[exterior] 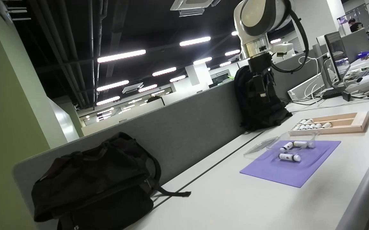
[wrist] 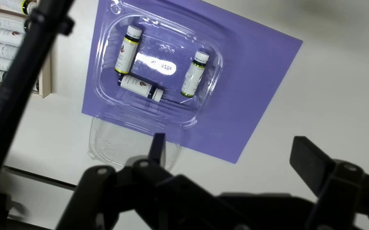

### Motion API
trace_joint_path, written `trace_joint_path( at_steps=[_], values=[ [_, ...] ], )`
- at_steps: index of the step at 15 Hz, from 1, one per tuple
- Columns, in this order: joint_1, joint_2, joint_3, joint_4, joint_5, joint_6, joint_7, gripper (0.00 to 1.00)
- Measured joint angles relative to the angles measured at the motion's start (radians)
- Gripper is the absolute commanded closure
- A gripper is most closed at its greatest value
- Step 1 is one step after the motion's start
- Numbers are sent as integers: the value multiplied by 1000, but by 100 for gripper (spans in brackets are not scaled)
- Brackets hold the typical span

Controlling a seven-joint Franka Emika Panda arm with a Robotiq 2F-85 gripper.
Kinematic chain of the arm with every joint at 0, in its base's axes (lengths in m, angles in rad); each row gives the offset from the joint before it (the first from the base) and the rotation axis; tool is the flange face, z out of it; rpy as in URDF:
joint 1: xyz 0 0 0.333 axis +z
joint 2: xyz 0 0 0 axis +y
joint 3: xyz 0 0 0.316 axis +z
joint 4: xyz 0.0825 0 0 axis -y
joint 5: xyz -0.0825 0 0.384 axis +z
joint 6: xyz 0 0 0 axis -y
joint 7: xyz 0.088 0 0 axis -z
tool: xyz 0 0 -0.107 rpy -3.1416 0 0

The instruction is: Take a bottle from the clear container and put it on the tray

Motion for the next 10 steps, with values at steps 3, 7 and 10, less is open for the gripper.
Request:
trace_joint_path(
  at_steps=[3, 7, 10],
  values=[
    [-23, 71, -12, -13, 0, 85, 0, 0],
    [-55, 231, -35, -21, 20, 269, -1, 0],
    [-76, 351, -37, -15, 40, 367, 0, 0]
  ],
)
